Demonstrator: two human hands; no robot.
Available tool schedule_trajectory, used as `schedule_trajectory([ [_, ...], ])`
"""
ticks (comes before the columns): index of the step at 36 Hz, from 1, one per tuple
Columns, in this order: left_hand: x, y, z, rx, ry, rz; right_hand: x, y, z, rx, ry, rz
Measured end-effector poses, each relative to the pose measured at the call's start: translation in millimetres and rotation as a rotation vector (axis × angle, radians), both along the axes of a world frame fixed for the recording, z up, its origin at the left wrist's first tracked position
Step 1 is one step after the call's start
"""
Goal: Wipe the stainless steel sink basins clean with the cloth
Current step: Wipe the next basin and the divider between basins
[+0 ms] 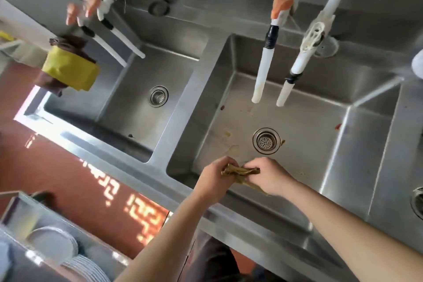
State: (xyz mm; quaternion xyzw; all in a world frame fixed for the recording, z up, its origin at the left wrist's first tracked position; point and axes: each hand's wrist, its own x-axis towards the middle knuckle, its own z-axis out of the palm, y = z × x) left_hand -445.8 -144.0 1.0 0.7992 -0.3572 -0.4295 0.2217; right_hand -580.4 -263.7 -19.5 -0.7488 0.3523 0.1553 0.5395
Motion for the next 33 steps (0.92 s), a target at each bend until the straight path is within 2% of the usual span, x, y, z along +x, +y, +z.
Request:
schedule_trajectory([
  [6, 58.5, -1.3, -7.6, -0.021, 0.028, -0.035, 48.6, 1.8, -13.5, -0.033, 0.058, -0.082],
  [10, 110.4, -17.7, -11.0, 0.001, -0.016, -0.144, 72.4, 3.2, -26.7, -0.069, 0.123, -0.253],
  [14, 146.2, -37.1, -20.9, 0.013, -0.048, -0.226, 93.3, 2.0, -48.9, 0.014, 0.235, -0.426],
  [18, 147.4, -44.0, -42.6, 0.111, -0.087, -0.451, 105.3, -11.2, -81.6, -0.029, 0.365, -0.565],
  [22, 138.7, -42.1, -53.0, -0.069, -0.036, -0.505, 113.1, -43.9, -108.6, -0.159, 0.512, -0.633],
  [24, 141.3, -40.8, -55.9, -0.23, -0.129, -0.484, 117.8, -66.2, -121.0, -0.218, 0.542, -0.671],
  [26, 150.1, -41.6, -56.6, -0.34, -0.296, -0.411, 122.5, -91.3, -134.8, -0.33, 0.534, -0.705],
  [29, 170.9, -48.2, -61.5, -0.249, -0.568, -0.34, 130.5, -129.0, -162.4, -0.571, 0.455, -0.646],
  [31, 181.2, -53.2, -71.3, -0.145, -0.66, -0.326, 138.8, -149.7, -183.5, -0.694, 0.464, -0.568],
  [33, 183.1, -56.9, -82.8, -0.08, -0.73, -0.348, 146.2, -162.5, -206.3, -0.72, 0.495, -0.485],
])
